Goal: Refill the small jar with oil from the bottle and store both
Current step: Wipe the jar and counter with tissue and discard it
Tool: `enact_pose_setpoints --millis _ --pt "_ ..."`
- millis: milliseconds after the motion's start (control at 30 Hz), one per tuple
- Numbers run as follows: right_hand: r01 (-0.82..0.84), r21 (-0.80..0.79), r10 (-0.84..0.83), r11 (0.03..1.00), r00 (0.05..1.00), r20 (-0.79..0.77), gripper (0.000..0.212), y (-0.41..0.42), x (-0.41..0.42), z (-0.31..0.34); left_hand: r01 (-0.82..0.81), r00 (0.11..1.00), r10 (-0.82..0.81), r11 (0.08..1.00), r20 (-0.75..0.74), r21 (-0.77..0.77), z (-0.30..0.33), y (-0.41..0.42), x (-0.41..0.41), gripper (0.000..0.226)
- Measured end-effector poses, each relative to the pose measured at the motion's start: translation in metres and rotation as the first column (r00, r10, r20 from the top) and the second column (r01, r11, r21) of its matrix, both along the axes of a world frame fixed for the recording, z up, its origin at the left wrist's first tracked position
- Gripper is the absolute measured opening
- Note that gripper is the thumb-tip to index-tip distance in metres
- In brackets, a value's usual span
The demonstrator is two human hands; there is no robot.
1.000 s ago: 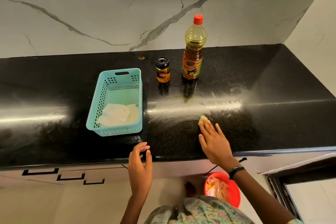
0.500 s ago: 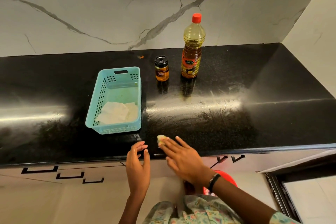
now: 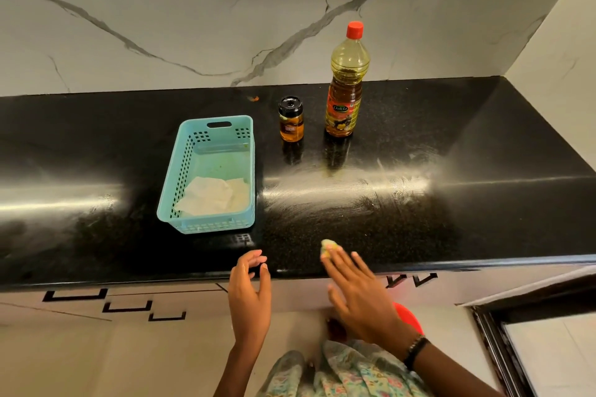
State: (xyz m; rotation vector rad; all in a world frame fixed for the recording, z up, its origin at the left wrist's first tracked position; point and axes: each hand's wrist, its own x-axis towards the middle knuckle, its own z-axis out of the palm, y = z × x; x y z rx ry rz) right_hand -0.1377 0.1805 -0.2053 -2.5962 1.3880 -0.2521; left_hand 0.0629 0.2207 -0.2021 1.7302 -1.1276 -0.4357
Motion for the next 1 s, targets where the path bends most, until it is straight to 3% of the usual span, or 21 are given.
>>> enact_pose_setpoints --millis 133,333,500,700,933,1000 --pt "-0.177 0.018 0.177 0.984 0.984 -0.026 0.054 -0.007 0.056 -0.003 -0.003 1.000 0.003 1.000 0.007 -0.006 0.000 0.005 0.005 0.028" --pt "-0.088 0.076 0.092 0.993 0.994 -0.056 0.058 -0.040 0.119 0.006 -0.034 0.999 0.033 0.999 -0.021 -0.028 -0.001 0.014 0.014 0.028" --pt "-0.197 0.021 0.198 0.980 0.979 -0.051 0.056 -0.008 0.100 -0.002 0.000 1.000 0.000 1.000 -0.010 -0.030 0.000 0.014 0.015 0.027" --pt "0.008 -0.028 -0.009 1.000 0.999 -0.043 0.053 0.000 0.014 -0.007 0.064 0.998 -0.065 0.997 -0.024 -0.050 0.002 0.002 0.009 0.026" --pt "0.344 0.037 -0.338 0.938 0.934 -0.115 0.066 -0.074 -0.042 0.007 0.095 0.995 -0.096 0.994 -0.015 -0.051 0.000 0.012 0.003 0.027" --pt "0.387 0.085 -0.376 0.918 0.918 -0.125 0.058 -0.098 -0.040 0.011 0.091 0.996 -0.092 0.995 -0.013 -0.043 0.000 0.016 0.001 0.026"
